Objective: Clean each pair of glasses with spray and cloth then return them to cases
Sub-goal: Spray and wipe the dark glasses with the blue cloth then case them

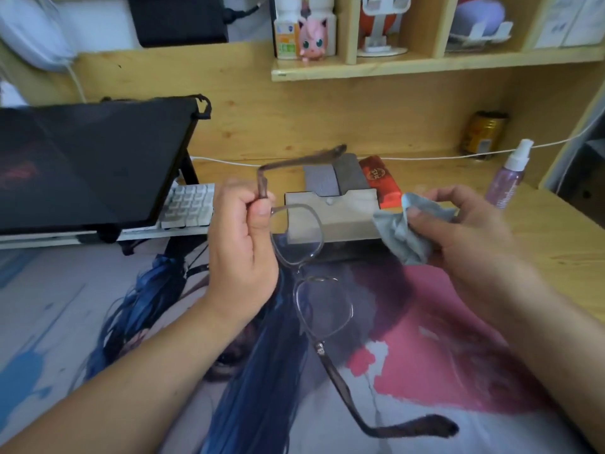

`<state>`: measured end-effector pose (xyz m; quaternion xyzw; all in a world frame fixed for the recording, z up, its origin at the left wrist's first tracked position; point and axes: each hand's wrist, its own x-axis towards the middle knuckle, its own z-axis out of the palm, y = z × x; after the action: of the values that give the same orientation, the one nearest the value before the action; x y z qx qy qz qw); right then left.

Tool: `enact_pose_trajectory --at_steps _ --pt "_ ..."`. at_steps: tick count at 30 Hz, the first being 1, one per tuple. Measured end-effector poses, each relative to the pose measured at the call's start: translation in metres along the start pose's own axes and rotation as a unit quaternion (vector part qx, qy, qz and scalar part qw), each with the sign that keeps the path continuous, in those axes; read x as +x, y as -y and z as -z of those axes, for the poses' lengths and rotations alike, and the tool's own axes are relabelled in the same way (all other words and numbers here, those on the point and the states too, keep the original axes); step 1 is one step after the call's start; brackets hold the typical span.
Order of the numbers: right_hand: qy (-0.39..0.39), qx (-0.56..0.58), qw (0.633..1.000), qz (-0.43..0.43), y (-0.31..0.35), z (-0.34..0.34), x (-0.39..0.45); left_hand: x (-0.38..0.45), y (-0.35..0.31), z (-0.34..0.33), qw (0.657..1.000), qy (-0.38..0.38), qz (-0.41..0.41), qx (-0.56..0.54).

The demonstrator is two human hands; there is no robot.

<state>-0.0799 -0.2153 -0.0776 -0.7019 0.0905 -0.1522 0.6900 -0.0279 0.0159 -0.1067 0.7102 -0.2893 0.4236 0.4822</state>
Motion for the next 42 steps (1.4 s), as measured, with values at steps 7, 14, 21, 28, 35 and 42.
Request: enact_pose_trajectory --at_steps 7,14,21,28,35,42 --pt "-0.039 -0.305 0.922 0.236 0.001 -0.009 -0.010 0.000 -0.006 -0.002 1.000 0.001 -0.017 -0.008" --pt "-0.153 -0.366 0.859 0.323 0.010 -0.001 -0.006 -0.001 -0.014 -0.005 0.999 0.003 0.044 -0.010" --pt "0.118 0.005 0.992 0.036 -0.004 -0.020 -0.020 0.002 -0.011 -0.003 0.998 -0.029 0.056 0.014" --pt "0.355 0.217 0.899 -0.133 -0.007 -0.043 -0.027 0.014 0.003 0.009 0.994 -0.070 0.041 0.078" --pt "0.271 0.217 0.924 -0.157 -0.013 -0.040 -0.037 0.013 -0.010 0.001 0.993 -0.040 -0.082 0.078" --pt "0.395 0.107 0.896 -0.171 -0.007 -0.037 -0.041 0.009 -0.014 0.000 0.994 -0.028 -0.051 0.092"
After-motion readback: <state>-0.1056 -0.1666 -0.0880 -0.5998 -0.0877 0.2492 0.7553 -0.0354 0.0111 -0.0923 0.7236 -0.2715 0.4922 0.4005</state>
